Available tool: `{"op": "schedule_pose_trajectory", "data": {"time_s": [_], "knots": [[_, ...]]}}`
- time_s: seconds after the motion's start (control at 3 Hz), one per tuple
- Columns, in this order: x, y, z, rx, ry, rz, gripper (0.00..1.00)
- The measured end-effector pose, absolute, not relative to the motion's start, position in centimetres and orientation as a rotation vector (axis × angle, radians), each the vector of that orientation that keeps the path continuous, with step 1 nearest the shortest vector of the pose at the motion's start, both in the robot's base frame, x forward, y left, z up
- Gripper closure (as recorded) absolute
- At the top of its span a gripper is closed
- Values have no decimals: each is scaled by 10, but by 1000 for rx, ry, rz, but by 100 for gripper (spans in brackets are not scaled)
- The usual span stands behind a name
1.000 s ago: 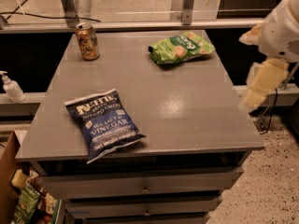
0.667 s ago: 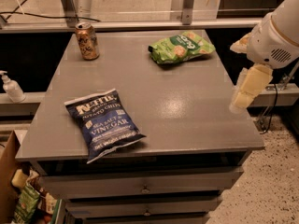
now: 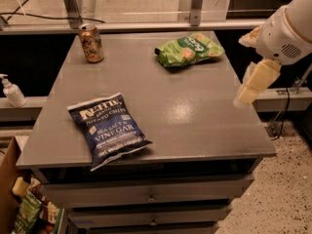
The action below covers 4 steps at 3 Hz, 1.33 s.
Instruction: Pick green rice chip bag
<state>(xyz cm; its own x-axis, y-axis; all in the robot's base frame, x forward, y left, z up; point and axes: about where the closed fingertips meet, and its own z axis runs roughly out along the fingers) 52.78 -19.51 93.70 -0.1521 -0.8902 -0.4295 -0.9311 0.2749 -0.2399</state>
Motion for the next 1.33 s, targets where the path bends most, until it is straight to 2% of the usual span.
{"op": "schedule_pose_trajectory", "data": {"time_s": [1.0,1.33], "knots": [[626,-165,940,-1402,1913,266,0],[626,-165,940,-1402,1912,267,0]]}}
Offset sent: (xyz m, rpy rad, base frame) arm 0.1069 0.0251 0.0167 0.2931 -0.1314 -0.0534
